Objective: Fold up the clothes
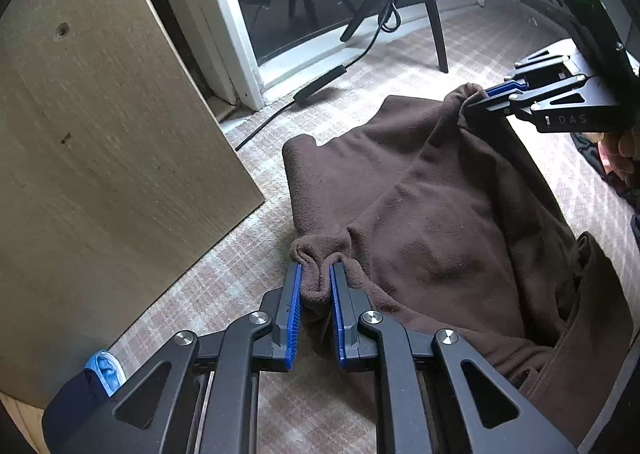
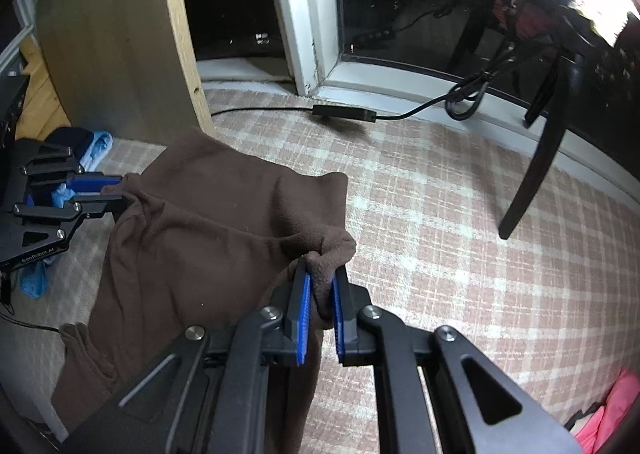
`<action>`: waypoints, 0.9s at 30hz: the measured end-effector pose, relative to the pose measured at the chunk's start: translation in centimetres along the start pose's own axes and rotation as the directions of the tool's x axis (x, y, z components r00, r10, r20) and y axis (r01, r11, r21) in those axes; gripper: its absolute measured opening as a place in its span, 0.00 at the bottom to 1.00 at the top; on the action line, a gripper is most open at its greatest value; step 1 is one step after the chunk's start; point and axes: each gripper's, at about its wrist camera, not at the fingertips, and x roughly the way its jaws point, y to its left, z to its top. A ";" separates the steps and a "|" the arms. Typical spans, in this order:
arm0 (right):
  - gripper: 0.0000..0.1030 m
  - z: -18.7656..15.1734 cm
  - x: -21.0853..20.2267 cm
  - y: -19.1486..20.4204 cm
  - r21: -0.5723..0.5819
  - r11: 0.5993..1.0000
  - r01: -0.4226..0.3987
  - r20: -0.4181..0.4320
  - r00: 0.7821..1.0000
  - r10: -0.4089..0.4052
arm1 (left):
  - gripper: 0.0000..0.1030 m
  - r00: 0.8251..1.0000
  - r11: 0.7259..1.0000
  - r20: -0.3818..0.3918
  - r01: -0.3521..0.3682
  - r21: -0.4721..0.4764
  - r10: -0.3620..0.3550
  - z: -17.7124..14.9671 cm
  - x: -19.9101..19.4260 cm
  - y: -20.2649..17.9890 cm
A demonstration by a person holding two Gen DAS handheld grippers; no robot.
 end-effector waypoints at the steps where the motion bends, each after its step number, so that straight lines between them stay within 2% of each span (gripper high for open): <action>1: 0.09 -0.1 -0.5 0.0 0.005 1.000 -0.008 0.010 1.000 0.008 | 0.12 1.000 1.000 0.005 0.004 -0.006 -0.004 0.0 -0.3 0.1; 6: 0.09 -0.7 -3.7 0.5 0.012 0.999 -0.031 0.067 0.997 0.030 | 0.12 0.999 0.999 0.044 0.028 -0.037 -0.027 -0.4 -2.4 0.6; 11: 0.09 -2.6 -8.3 1.5 0.018 0.998 -0.060 0.136 0.989 0.057 | 0.12 0.995 0.998 0.095 0.035 -0.052 -0.030 -2.0 -6.2 -0.1; 16: 0.09 -6.6 -12.6 3.0 0.017 0.996 -0.087 0.208 0.975 0.081 | 0.12 0.991 0.995 0.118 0.065 -0.072 -0.056 -6.1 -9.4 -2.3; 20: 0.09 -11.8 -14.8 4.3 0.038 0.994 -0.107 0.243 0.965 0.094 | 0.12 0.988 0.990 0.124 0.103 -0.096 -0.091 -10.1 -11.4 -4.5; 22: 0.09 -14.8 -14.8 4.8 0.058 0.992 -0.116 0.227 0.969 0.100 | 0.12 0.986 0.987 0.127 0.122 -0.107 -0.109 -12.1 -12.4 -5.6; 25: 0.12 -20.2 -12.9 5.6 0.058 0.991 -0.124 0.116 0.986 0.117 | 0.12 0.982 0.981 0.131 0.151 -0.124 -0.135 -15.2 -13.9 -7.3; 27: 0.13 -24.1 -11.4 5.7 0.079 0.993 -0.093 -0.003 0.996 0.094 | 0.13 0.981 0.971 0.050 0.192 -0.140 -0.187 -18.8 -12.6 -9.0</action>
